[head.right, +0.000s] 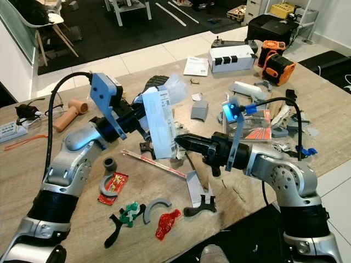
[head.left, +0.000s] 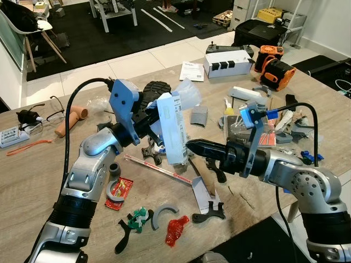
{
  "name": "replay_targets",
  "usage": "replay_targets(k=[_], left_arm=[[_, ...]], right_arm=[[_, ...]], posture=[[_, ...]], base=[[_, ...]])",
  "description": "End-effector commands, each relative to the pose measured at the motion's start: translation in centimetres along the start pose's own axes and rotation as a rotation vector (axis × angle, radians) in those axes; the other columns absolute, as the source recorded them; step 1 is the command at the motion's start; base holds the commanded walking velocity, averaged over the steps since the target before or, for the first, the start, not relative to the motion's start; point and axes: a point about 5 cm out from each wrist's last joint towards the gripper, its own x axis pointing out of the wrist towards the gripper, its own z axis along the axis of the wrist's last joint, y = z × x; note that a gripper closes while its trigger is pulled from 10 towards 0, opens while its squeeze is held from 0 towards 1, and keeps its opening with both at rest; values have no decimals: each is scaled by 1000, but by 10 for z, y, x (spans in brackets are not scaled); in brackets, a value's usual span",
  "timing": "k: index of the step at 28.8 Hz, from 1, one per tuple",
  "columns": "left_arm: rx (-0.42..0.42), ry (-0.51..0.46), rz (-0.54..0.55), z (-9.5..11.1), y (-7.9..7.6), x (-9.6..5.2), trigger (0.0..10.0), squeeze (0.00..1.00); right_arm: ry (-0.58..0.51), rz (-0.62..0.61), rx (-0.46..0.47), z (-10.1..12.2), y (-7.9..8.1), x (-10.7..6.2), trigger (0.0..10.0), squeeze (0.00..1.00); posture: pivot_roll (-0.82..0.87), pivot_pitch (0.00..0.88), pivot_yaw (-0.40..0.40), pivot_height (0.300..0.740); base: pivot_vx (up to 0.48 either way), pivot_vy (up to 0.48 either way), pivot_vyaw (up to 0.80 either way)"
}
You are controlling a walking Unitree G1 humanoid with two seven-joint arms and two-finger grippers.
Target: Picking trash to rubbish bin
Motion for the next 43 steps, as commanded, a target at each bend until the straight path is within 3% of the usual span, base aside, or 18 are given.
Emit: replay_targets(k=[1, 2, 3, 5, 6, 15, 23, 28, 33, 39, 43], left_arm=[[7, 5, -2, -2, -2, 0, 10000, 0], [8, 5, 0, -2, -2, 0, 10000, 0], [7, 4, 0, -2, -2, 0, 10000, 0], [6, 4, -2, -2, -2, 0, 10000, 0], [6, 3, -3, -2, -2, 0, 10000, 0], [11, -6, -5, 0, -3, 1, 10000, 0], [14, -17, -12, 3, -4, 3, 10000, 0], [17, -26, -16, 6, -4, 3, 10000, 0], [16, -24, -15, 5, -4, 3, 10000, 0], [15, -23, -18, 5, -4, 3, 10000, 0], [15, -23, -17, 5, -4, 3, 10000, 0]], right_arm=[[30, -67, -25, -5, -7, -1, 0, 0], [32, -102, -38, -4, -12, -4, 3647, 0], [-14, -88, -73, 2, -10, -6, 10000, 0], [-96, -28, -98, 12, -2, -7, 10000, 20], [-127, 34, -98, 15, 5, -7, 10000, 1000], [-188, 219, -36, 16, 20, -8, 10000, 1000], [-191, 211, -10, 12, 16, -2, 10000, 1000], [-237, 297, 10, 16, 26, 1, 10000, 1000], [-282, 382, 15, 18, 35, -9, 10000, 1000], [-306, 407, 8, 24, 39, -11, 10000, 1000], [-266, 344, -1, 19, 34, -5, 10000, 1000]], posture=[[-111, 0, 53, 740], [-112, 0, 53, 740], [-112, 0, 53, 740], [-112, 0, 53, 740], [-112, 0, 53, 740], [-109, 0, 52, 740], [-109, 0, 56, 740], [-109, 0, 56, 740], [-107, 0, 53, 740], [-108, 0, 55, 740], [-107, 0, 52, 740]], base=[[0, 0, 0], [0, 0, 0], [0, 0, 0], [0, 0, 0], [0, 0, 0], [0, 0, 0], [0, 0, 0], [0, 0, 0], [0, 0, 0], [0, 0, 0], [0, 0, 0]])
